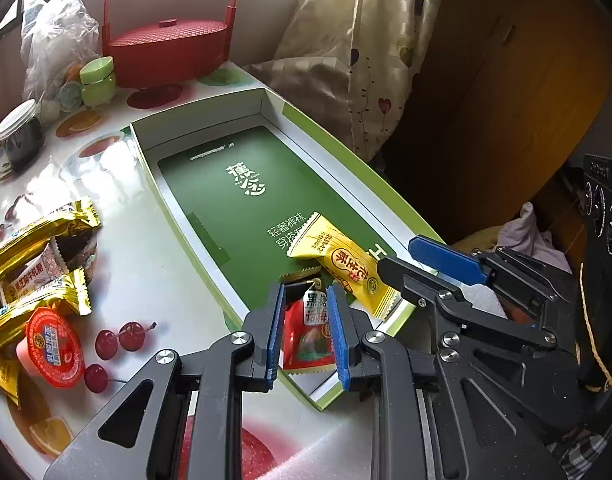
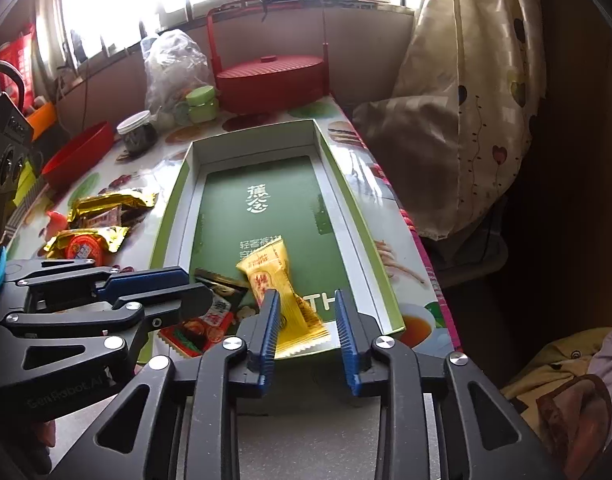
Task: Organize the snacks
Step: 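Open the right tool dropping the yellow packet into the box while the left tool releases the red sachet, then withdraw both open tools from the green box back to the snack pile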
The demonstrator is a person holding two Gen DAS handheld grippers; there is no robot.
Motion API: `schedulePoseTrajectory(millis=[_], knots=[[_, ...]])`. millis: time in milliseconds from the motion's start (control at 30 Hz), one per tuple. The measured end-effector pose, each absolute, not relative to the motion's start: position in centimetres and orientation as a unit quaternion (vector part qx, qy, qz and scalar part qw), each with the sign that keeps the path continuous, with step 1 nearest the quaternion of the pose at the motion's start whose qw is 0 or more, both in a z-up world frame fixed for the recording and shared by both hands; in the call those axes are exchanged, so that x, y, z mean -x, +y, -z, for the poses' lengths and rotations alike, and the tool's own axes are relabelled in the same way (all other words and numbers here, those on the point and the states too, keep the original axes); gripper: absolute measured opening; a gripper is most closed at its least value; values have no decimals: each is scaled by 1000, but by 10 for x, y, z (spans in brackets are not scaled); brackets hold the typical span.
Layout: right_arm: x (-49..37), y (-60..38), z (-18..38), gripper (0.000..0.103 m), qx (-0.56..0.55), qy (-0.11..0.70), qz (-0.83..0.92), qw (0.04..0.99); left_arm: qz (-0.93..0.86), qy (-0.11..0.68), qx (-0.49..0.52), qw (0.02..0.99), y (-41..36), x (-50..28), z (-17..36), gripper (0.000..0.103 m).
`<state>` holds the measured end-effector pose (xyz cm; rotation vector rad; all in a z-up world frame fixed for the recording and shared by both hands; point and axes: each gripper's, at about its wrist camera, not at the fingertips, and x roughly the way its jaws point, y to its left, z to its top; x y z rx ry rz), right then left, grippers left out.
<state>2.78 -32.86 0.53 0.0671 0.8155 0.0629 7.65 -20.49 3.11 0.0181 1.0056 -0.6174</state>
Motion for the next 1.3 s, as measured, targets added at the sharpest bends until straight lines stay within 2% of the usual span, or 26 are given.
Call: schedulePoseTrajectory(millis=[333,400,467,533,1167,1300], knots=[[-26,-328,-7,38,-39,395,-18,918,288,473,-4,833,-198,-73,-34,24],[-25,-327,-7,40,-40,395,-13,918,288,470,-2,834,-195,-71,-37,27],[-24,-326,-7,41,-43,393,-11,918,292,466,0,835,-193,-70,-39,38],[-23,-326,-8,41,-45,392,-10,919,290,464,2,837,-191,-69,-41,41],[-14,-303,-31,45,-58,359,-28,931,251,430,23,867,-138,-55,-66,43],[-14,-289,-37,49,-51,351,-45,934,229,424,30,876,-115,-52,-68,43]])
